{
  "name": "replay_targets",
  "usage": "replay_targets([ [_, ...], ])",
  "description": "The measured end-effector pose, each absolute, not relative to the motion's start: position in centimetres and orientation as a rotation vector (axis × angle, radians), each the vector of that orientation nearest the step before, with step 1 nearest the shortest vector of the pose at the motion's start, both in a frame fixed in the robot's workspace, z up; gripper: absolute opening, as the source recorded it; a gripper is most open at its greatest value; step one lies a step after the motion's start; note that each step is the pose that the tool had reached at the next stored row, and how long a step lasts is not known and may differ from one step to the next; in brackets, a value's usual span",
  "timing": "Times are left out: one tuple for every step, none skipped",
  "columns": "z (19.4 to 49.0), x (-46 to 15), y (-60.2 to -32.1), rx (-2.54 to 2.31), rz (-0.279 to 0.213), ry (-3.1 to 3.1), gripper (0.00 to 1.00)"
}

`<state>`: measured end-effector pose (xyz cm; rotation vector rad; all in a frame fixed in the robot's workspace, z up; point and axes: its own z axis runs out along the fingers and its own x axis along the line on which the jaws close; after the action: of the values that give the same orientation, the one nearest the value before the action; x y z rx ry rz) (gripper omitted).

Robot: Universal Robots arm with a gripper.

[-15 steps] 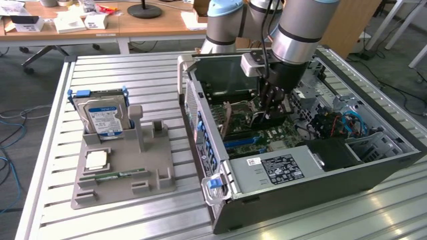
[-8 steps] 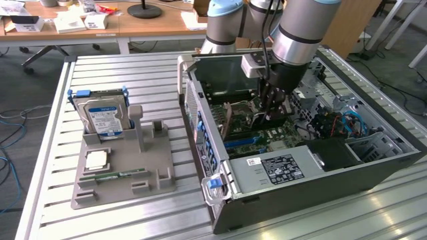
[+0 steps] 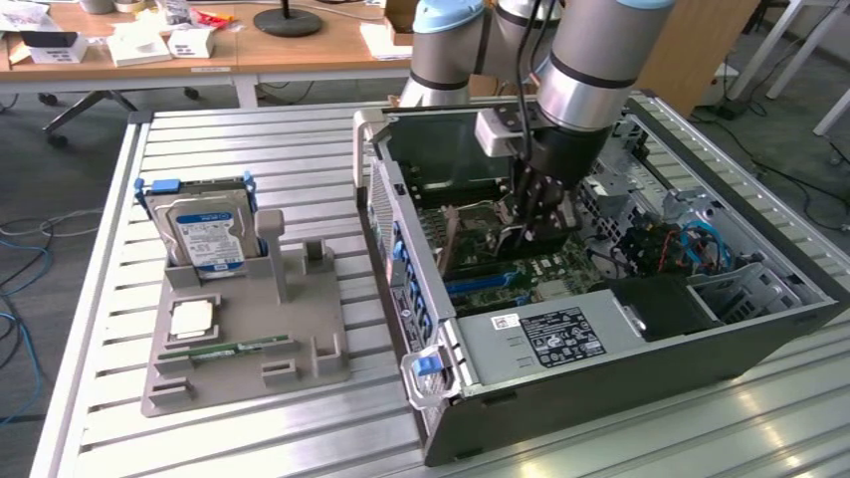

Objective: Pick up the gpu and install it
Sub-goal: 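Insert the gpu into the slot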

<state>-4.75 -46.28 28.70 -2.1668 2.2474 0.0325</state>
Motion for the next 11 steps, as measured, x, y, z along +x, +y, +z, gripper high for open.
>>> replay_targets([
  [28.63, -4.77, -46.29, -2.167, 0.033, 2.248, 0.27],
  [28.55, -4.80, -46.29, -2.167, 0.033, 2.248, 0.27],
  [28.48, -4.81, -46.29, -2.167, 0.033, 2.247, 0.27],
  [28.41, -4.84, -46.30, -2.167, 0.033, 2.248, 0.27],
  [28.35, -4.85, -46.30, -2.167, 0.033, 2.247, 0.27],
  [28.35, -4.85, -46.30, -2.167, 0.032, 2.248, 0.27],
  [28.35, -4.85, -46.30, -2.167, 0.032, 2.248, 0.27],
  [28.35, -4.85, -46.30, -2.167, 0.032, 2.248, 0.27],
  [28.34, -4.85, -46.30, -2.167, 0.032, 2.248, 0.27],
  [28.33, -4.86, -46.30, -2.167, 0.033, 2.248, 0.27],
  [28.27, -4.86, -46.29, -2.166, 0.033, 2.247, 0.27],
])
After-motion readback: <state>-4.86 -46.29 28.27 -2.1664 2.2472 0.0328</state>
